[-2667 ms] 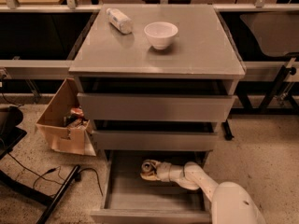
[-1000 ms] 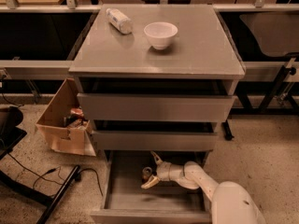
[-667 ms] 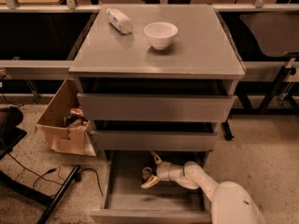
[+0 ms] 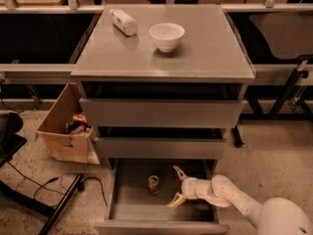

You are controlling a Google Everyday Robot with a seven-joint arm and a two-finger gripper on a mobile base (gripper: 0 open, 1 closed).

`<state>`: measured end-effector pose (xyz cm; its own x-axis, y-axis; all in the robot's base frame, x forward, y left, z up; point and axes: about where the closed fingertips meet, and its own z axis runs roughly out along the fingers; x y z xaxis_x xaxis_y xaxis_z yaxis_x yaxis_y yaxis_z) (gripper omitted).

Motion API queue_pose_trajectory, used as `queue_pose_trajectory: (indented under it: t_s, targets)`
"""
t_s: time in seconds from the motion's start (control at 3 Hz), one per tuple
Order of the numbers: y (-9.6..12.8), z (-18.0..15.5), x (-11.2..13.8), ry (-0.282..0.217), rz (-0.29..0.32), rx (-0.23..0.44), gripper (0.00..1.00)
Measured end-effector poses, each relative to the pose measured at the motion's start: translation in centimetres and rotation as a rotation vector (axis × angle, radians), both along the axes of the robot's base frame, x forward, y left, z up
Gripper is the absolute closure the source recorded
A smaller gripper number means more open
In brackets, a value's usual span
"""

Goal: Place orange can into bottom drawer

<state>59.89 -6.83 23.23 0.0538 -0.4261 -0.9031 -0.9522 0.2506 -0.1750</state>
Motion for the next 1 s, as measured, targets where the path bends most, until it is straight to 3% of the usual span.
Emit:
queue_pose_trajectory:
  t_s: [0.67,1.0]
  targets:
    - [-20.3,8.9,-4.0,-0.068,-0.297,-0.36,0.0]
    - [-24.8,18.8,-7.7,-0.088,-0.449,-0.517,0.0]
